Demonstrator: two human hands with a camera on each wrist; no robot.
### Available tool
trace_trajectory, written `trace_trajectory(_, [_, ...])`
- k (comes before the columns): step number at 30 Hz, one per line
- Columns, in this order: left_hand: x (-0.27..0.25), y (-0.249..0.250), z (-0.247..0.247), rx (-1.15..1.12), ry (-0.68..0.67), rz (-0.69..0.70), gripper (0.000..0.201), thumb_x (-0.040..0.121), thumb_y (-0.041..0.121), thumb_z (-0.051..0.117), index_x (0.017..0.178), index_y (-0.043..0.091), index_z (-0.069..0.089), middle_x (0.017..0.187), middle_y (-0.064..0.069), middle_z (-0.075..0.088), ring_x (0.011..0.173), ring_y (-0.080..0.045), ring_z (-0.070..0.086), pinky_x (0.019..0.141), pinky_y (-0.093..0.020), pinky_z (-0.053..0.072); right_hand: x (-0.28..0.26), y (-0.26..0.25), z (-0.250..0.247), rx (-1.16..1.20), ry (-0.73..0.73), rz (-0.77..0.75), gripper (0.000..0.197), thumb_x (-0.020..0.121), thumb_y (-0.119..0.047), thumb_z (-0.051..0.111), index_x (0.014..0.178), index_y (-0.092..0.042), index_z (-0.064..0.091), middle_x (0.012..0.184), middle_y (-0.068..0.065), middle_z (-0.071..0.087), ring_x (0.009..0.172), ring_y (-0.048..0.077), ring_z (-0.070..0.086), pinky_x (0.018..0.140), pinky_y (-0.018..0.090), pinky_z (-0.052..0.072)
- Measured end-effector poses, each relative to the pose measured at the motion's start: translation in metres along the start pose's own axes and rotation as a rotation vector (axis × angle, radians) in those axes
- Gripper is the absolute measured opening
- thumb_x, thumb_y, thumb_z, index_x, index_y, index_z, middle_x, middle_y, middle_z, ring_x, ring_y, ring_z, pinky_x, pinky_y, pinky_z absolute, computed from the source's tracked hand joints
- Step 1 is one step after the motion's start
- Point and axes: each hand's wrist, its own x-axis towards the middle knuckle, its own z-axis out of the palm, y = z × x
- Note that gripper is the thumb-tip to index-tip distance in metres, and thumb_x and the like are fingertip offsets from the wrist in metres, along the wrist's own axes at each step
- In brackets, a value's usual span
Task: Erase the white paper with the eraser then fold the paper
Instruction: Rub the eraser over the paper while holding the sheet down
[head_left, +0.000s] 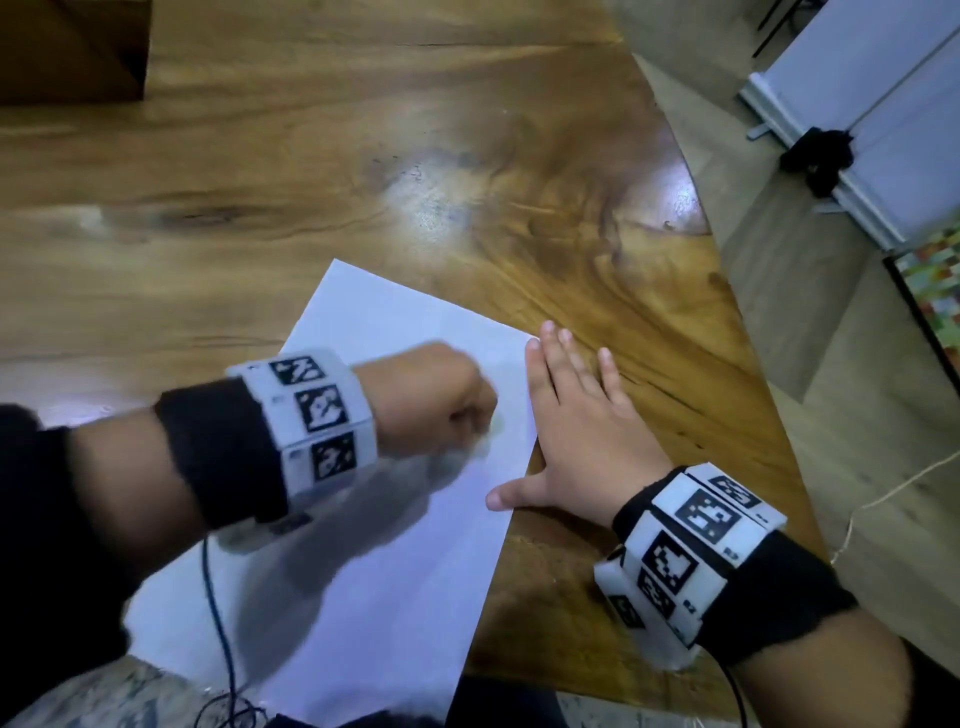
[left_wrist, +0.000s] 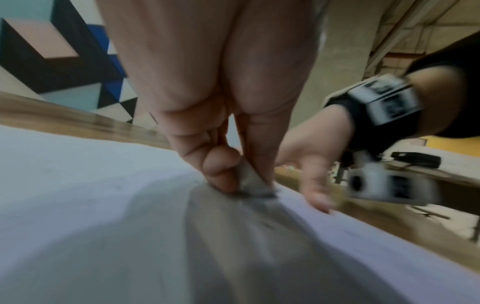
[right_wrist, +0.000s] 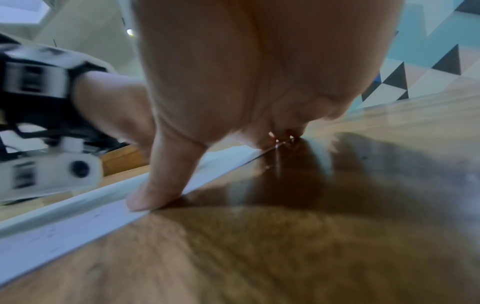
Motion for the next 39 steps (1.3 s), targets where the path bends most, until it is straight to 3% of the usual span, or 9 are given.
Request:
trace_trajectory(5, [0.038, -0.001, -0.023, 0.047, 0.239, -0.087, 0.012, 0.078, 0.011, 0.057, 0.089, 0.008, 0.061, 0.083, -0.004, 0.052, 0.08, -0.021, 0.046, 0.072, -0.031, 0.04, -0.002, -0.001, -0.002, -0.02, -0.021, 0.014, 0.138, 0.06, -0.082, 0.053, 0.143, -0.006, -0.026, 0.15, 0.011, -0.035, 0.14, 0.021, -0.03, 0.116, 0.045, -0.014])
trace_trajectory(10, [-0.012, 0.001, 0.005, 0.012, 0.054, 0.051, 0.005, 0.077, 0.016, 0.057, 0.075, 0.013, 0.061, 0.082, -0.008, 0.062, 0.074, -0.023, 0.053, 0.071, -0.031, 0.044, -0.001, 0.0, -0.001, 0.0, -0.008, 0.013, 0.139, 0.059, -0.082, 0.055, 0.144, -0.006, -0.024, 0.151, 0.009, -0.034, 0.14, 0.02, -0.029, 0.115, 0.045, -0.015])
trace_trajectory(14, [-0.02, -0.001, 0.006, 0.01, -0.104, 0.022, 0.012, 0.077, 0.017, 0.061, 0.086, 0.02, 0.068, 0.086, 0.001, 0.067, 0.077, -0.014, 0.055, 0.071, -0.022, 0.041, -0.002, 0.0, -0.001, 0.005, -0.007, 0.009, 0.138, 0.059, -0.081, 0.056, 0.145, -0.006, -0.024, 0.151, 0.009, -0.034, 0.14, 0.019, -0.03, 0.115, 0.045, -0.016])
trace_trajectory(19, [0.032, -0.006, -0.028, 0.005, 0.224, -0.122, 0.016, 0.077, 0.017, 0.063, 0.092, 0.012, 0.065, 0.077, 0.002, 0.053, 0.074, -0.015, 0.045, 0.054, -0.013, 0.032, -0.001, -0.001, -0.002, -0.012, -0.025, 0.015, 0.138, 0.059, -0.082, 0.054, 0.144, -0.006, -0.025, 0.15, 0.009, -0.035, 0.139, 0.02, -0.031, 0.116, 0.048, -0.013])
trace_trajectory(22, [0.043, -0.001, -0.029, 0.04, 0.253, -0.12, 0.015, 0.078, 0.016, 0.061, 0.092, 0.011, 0.064, 0.08, 0.0, 0.052, 0.077, -0.017, 0.044, 0.065, -0.022, 0.031, -0.001, -0.001, -0.003, -0.016, -0.039, 0.019, 0.138, 0.059, -0.082, 0.054, 0.144, -0.007, -0.026, 0.15, 0.009, -0.035, 0.139, 0.02, -0.031, 0.116, 0.048, -0.013])
trace_trajectory(26, [0.001, 0.0, 0.001, 0.009, 0.057, 0.024, 0.01, 0.077, 0.013, 0.057, 0.085, 0.014, 0.065, 0.087, -0.007, 0.063, 0.079, -0.024, 0.055, 0.074, -0.031, 0.045, -0.001, -0.001, -0.004, 0.0, -0.032, 0.015, 0.139, 0.059, -0.082, 0.055, 0.144, -0.007, -0.025, 0.15, 0.009, -0.035, 0.14, 0.02, -0.03, 0.115, 0.046, -0.014])
trace_trajectory(31, [-0.034, 0.003, 0.01, -0.007, -0.162, 0.064, 0.013, 0.08, 0.015, 0.057, 0.088, 0.017, 0.067, 0.082, 0.001, 0.059, 0.077, -0.016, 0.052, 0.072, -0.023, 0.041, -0.001, -0.002, -0.003, 0.002, -0.025, 0.01, 0.139, 0.059, -0.081, 0.056, 0.145, -0.006, -0.023, 0.151, 0.009, -0.034, 0.14, 0.02, -0.03, 0.115, 0.045, -0.016])
trace_trajectory(36, [0.024, 0.001, -0.019, 0.009, 0.187, -0.104, 0.016, 0.08, 0.013, 0.056, 0.095, 0.01, 0.062, 0.094, -0.012, 0.062, 0.094, -0.029, 0.056, 0.077, -0.031, 0.043, -0.002, -0.002, -0.004, -0.015, -0.038, 0.014, 0.138, 0.06, -0.082, 0.054, 0.144, -0.005, -0.025, 0.15, 0.011, -0.035, 0.139, 0.022, -0.031, 0.115, 0.045, -0.017])
trace_trajectory(39, [0.041, 0.006, -0.028, 0.086, 0.216, -0.117, 0.014, 0.078, 0.012, 0.057, 0.091, 0.009, 0.063, 0.096, -0.014, 0.065, 0.095, -0.031, 0.056, 0.079, -0.035, 0.045, -0.001, -0.002, -0.005, -0.024, -0.059, 0.019, 0.138, 0.06, -0.082, 0.053, 0.143, -0.006, -0.027, 0.15, 0.01, -0.036, 0.139, 0.022, -0.032, 0.115, 0.046, -0.015])
